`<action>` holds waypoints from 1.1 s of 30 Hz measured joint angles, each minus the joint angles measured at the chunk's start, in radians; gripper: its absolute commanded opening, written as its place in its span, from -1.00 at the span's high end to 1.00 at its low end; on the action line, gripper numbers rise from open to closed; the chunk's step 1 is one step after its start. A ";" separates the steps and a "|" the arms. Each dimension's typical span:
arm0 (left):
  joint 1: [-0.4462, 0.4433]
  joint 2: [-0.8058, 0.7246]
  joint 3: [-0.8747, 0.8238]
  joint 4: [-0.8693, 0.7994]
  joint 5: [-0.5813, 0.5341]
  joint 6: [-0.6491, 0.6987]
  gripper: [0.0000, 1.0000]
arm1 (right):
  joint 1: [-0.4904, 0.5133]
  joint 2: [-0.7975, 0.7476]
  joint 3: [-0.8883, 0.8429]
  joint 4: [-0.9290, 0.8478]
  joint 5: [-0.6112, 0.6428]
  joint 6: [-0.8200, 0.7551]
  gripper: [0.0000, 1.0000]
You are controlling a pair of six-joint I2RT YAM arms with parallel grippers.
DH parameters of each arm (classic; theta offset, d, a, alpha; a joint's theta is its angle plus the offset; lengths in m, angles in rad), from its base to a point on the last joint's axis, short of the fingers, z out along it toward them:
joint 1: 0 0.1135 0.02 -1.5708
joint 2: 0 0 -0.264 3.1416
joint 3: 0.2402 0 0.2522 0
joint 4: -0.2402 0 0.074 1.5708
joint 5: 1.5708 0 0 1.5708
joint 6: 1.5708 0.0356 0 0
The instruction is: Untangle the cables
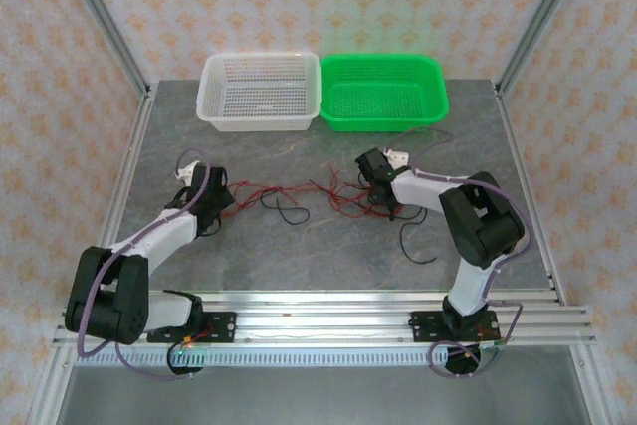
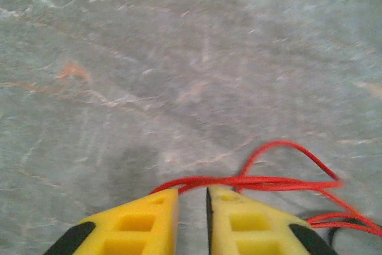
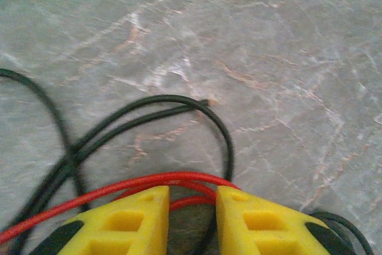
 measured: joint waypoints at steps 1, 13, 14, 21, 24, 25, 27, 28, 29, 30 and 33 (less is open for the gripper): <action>-0.011 -0.008 0.010 -0.004 0.013 0.004 0.37 | 0.001 -0.012 0.009 0.000 -0.027 -0.006 0.39; -0.166 -0.158 0.117 -0.124 0.016 0.006 -0.03 | 0.010 -0.426 -0.012 0.007 -0.230 0.062 0.04; -0.165 -0.166 0.122 -0.138 -0.003 0.004 -0.03 | 0.009 -0.446 -0.026 -0.002 -0.222 0.070 0.04; -0.041 0.003 0.127 -0.130 0.016 0.009 0.11 | -0.080 -0.463 -0.230 -0.018 -0.216 0.109 0.07; -0.031 0.149 0.127 -0.090 0.078 0.014 0.16 | -0.116 -0.441 -0.277 -0.023 -0.215 0.126 0.07; -0.032 0.183 0.123 -0.073 0.101 0.014 0.16 | -0.116 -0.433 -0.288 -0.022 -0.216 0.132 0.07; -0.040 0.216 0.107 -0.039 0.133 0.004 0.16 | -0.115 -0.420 -0.312 -0.001 -0.228 0.146 0.08; -0.047 0.220 0.100 -0.027 0.142 -0.001 0.16 | -0.115 -0.410 -0.325 0.013 -0.238 0.153 0.08; -0.057 0.221 0.092 -0.014 0.150 -0.006 0.16 | -0.115 -0.399 -0.336 0.029 -0.247 0.158 0.09; -0.069 0.221 0.086 0.000 0.158 -0.010 0.16 | -0.116 -0.382 -0.349 0.049 -0.265 0.167 0.10; -0.110 0.221 0.068 0.044 0.174 -0.028 0.16 | -0.115 -0.329 -0.365 0.111 -0.293 0.184 0.14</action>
